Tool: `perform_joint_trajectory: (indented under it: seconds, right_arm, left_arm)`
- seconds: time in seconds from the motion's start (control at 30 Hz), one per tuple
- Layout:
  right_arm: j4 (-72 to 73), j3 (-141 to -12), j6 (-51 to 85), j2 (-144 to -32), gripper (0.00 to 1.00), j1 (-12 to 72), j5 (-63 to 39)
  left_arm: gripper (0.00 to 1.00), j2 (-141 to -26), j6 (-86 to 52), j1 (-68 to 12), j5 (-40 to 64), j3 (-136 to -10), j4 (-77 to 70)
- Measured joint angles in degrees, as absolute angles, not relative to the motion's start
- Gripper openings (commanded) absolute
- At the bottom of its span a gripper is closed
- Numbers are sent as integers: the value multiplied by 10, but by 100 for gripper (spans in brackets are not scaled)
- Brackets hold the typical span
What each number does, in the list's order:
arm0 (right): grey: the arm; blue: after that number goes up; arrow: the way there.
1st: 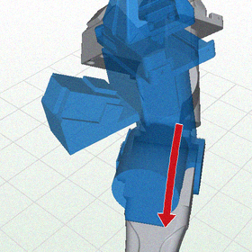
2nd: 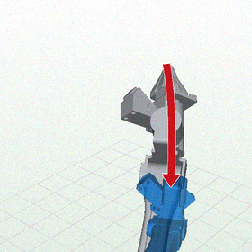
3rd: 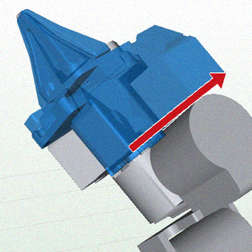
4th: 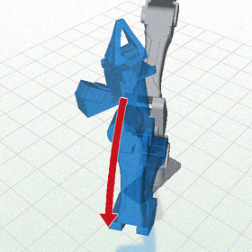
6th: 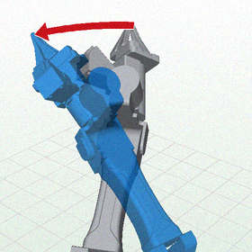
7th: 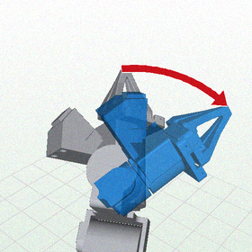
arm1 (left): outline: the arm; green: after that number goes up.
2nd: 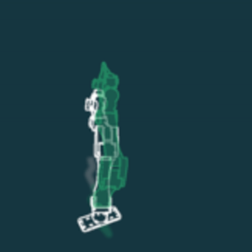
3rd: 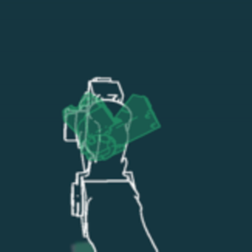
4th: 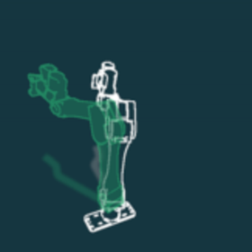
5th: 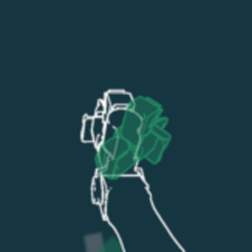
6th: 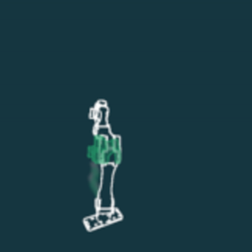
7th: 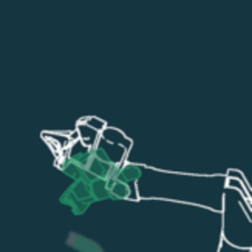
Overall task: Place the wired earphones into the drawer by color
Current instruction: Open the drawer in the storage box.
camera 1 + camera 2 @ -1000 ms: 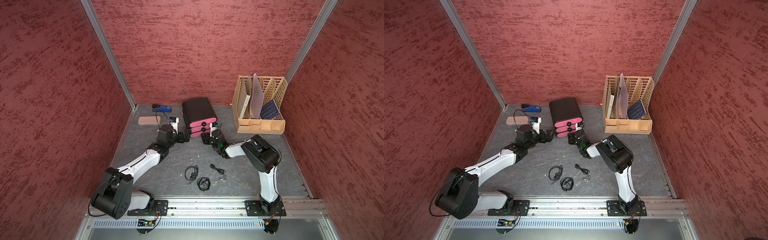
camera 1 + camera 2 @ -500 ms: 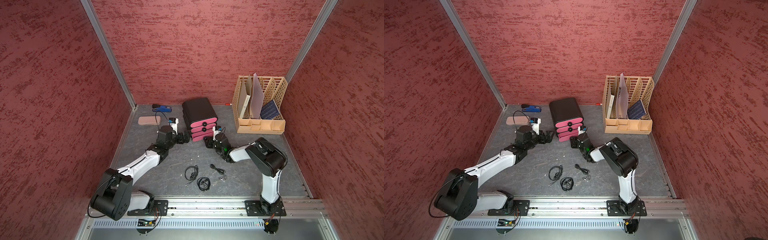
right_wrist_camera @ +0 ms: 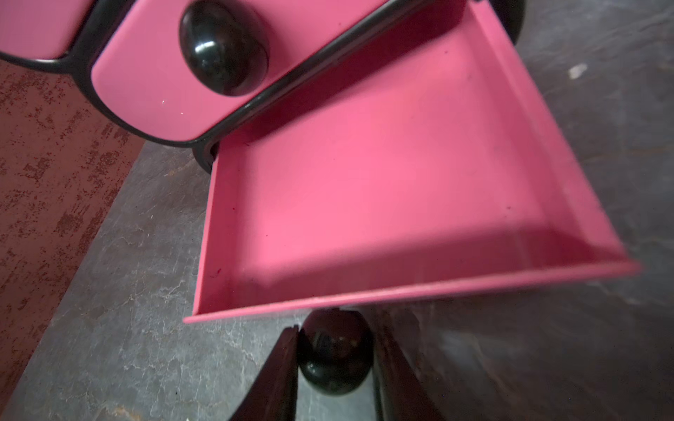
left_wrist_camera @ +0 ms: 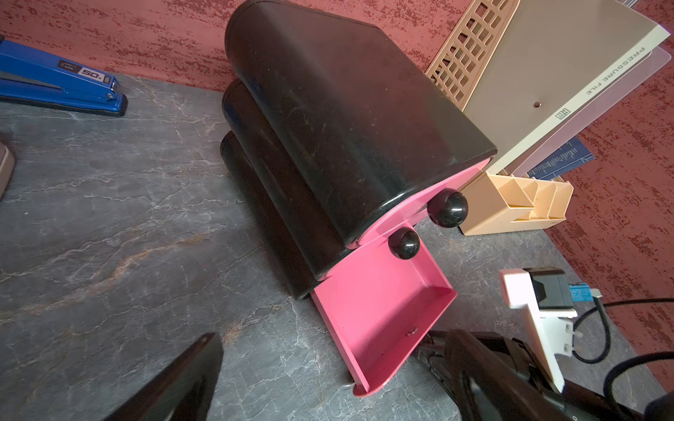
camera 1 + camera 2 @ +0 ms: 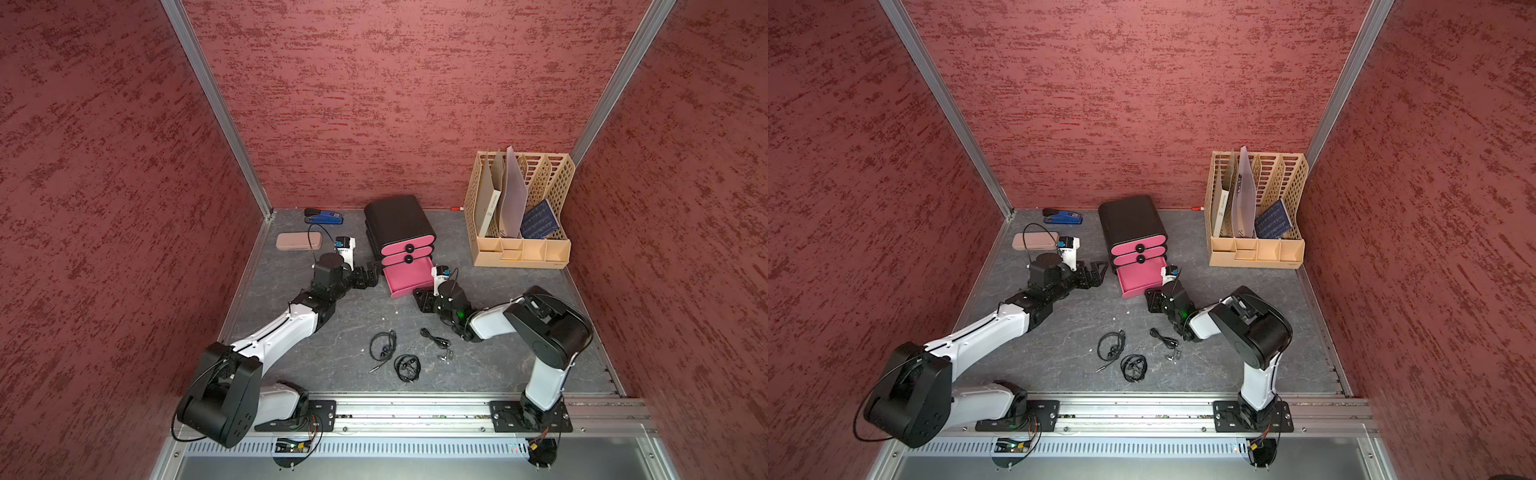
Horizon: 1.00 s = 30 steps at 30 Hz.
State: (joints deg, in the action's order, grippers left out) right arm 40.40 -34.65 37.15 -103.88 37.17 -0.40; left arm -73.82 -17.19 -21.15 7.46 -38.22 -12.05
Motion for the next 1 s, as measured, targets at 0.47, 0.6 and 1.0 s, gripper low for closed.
perform_joint_trajectory:
  seconds: [0.47,0.6,1.0]
  right_arm:
    - [377,-300,381,-985,33,388,-4]
    - [374,-296,389,-980,33,393,-4]
    - [319,-286,401,-941,54,401,-4]
  left_arm:
    - [100,-727,-173,-211,74,-376,-121]
    - [100,-727,-173,-211,74,-376,-121]
    - [100,-726,-173,-211,74,-375,-121]
